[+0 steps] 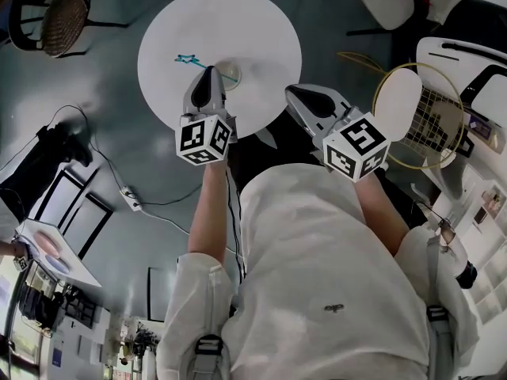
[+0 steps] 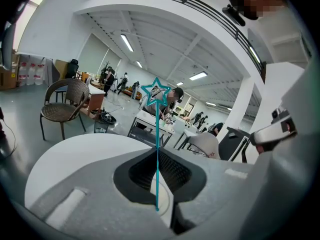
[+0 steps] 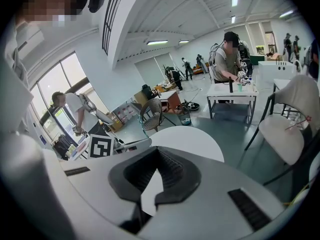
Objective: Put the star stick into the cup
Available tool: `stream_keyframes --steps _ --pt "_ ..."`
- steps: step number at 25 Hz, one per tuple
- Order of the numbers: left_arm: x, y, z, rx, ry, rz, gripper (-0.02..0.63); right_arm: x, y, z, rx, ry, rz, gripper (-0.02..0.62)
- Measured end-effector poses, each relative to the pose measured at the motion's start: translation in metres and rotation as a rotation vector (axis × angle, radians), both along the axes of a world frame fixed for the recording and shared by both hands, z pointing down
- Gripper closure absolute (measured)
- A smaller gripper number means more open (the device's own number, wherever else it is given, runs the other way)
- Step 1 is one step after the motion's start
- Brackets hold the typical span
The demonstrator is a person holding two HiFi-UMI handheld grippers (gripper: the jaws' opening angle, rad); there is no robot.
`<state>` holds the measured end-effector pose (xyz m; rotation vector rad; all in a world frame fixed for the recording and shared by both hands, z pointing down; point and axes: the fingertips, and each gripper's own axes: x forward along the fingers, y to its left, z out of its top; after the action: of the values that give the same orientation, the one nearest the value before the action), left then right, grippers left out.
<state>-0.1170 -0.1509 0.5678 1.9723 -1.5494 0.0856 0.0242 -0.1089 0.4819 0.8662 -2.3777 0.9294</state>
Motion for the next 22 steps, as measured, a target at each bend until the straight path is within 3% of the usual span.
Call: stream_keyframes --steps 22 --pt "-0.006 0.016 0.032 -0.085 -0.039 -0.014 0.588 0.006 0.008 0.006 -0.017 0.004 0.001 0.588"
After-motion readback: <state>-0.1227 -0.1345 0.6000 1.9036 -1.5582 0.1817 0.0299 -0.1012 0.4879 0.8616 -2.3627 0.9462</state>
